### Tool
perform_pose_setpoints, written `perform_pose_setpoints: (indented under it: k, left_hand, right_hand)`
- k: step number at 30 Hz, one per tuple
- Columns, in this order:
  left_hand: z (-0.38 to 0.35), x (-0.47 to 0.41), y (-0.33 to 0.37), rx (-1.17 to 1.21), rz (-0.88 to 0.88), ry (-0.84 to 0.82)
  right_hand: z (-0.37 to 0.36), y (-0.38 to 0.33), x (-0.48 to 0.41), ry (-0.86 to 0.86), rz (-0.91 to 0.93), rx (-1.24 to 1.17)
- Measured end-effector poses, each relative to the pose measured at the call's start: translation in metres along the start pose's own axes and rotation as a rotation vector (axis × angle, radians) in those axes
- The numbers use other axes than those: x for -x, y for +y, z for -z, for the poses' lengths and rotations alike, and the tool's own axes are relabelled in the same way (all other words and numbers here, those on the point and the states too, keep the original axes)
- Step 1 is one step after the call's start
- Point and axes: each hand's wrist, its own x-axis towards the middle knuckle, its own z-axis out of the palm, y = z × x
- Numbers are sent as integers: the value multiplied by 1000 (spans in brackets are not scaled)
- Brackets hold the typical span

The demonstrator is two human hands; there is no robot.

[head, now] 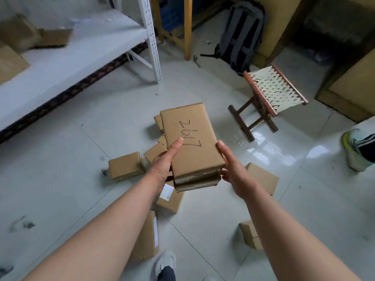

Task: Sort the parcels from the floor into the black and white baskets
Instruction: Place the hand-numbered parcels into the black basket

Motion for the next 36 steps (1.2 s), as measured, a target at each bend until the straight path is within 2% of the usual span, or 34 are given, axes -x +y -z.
perform_pose_setpoints:
  k: [8, 15, 20, 27, 36]
  left_hand:
    - [56, 172, 117, 11, -63, 111]
    - [118, 317, 159, 144, -146, 261]
    - [179, 402, 142, 279, -218, 426]
    - [286, 509, 101, 427, -269, 697]
    - [470, 631, 44, 580, -318, 870]
  right_hand:
    - [-52, -144, 134, -127, 79, 95]
    - [-126, -228, 227, -288, 124, 244]
    - [-208, -248, 280, -424, 192, 368]
    - [-356, -243, 352, -649, 245, 500]
    - [-586, -215, 441, -833, 232, 605]
